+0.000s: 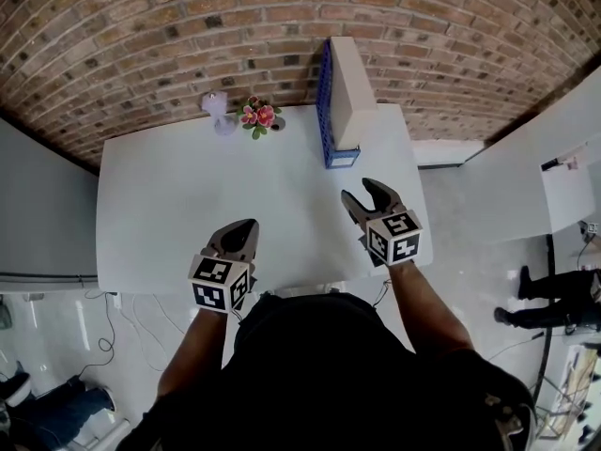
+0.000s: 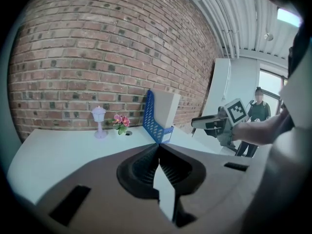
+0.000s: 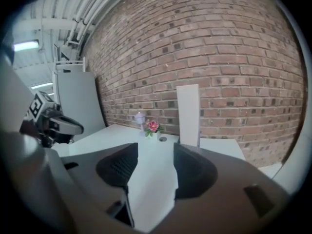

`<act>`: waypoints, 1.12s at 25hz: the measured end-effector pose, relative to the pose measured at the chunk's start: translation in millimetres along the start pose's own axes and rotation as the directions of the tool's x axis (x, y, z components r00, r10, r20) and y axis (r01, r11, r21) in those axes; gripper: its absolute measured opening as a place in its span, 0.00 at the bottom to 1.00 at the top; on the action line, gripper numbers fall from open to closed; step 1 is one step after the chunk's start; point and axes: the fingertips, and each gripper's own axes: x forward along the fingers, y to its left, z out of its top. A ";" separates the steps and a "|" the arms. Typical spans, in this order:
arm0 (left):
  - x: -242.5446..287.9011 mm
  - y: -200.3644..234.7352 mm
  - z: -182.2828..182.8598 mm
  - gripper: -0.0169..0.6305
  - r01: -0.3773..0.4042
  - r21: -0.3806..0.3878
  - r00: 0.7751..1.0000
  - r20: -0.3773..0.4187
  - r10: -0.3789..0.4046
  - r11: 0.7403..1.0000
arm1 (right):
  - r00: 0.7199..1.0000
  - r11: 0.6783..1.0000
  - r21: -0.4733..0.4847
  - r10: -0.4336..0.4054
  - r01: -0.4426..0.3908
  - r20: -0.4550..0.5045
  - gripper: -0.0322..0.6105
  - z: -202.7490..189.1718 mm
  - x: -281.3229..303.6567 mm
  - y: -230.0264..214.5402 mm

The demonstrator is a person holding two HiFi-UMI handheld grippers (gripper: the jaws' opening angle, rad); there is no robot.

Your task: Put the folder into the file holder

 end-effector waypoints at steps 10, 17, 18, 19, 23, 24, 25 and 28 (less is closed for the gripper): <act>-2.2 -25.6 17.6 0.03 0.034 0.047 0.998 0.045 -0.036 0.998 | 0.982 0.983 -0.034 0.180 -0.178 0.057 0.10 10.8 -45.6 62.4; -4.7 -36.1 21.8 0.03 0.036 0.054 0.997 0.069 -0.040 0.998 | 0.969 0.972 0.022 0.231 -0.234 0.089 0.05 12.2 -53.3 67.6; -5.6 -37.0 22.4 0.03 0.035 0.052 0.997 0.072 -0.039 0.998 | 0.967 0.970 0.026 0.239 -0.242 0.089 0.05 12.3 -54.3 68.0; -6.3 -37.9 23.2 0.03 0.033 0.051 0.996 0.075 -0.037 0.998 | 0.965 0.968 0.031 0.246 -0.250 0.088 0.05 12.7 -55.0 68.2; -7.1 -39.5 27.2 0.03 0.025 0.052 0.996 0.086 -0.029 0.998 | 0.964 0.967 0.024 0.251 -0.254 0.090 0.05 14.5 -55.5 66.0; -7.7 -39.5 27.9 0.03 0.023 0.052 0.996 0.087 -0.028 0.998 | 0.964 0.968 0.015 0.249 -0.251 0.089 0.05 14.7 -55.3 66.0; -8.5 -39.2 28.5 0.03 0.022 0.052 0.996 0.088 -0.026 0.998 | 0.965 0.969 0.006 0.246 -0.247 0.088 0.05 14.9 -54.9 66.1; -10.5 -38.1 30.0 0.03 0.016 0.049 0.996 0.090 -0.021 0.999 | 0.968 0.972 -0.006 0.235 -0.235 0.087 0.05 16.0 -53.7 65.2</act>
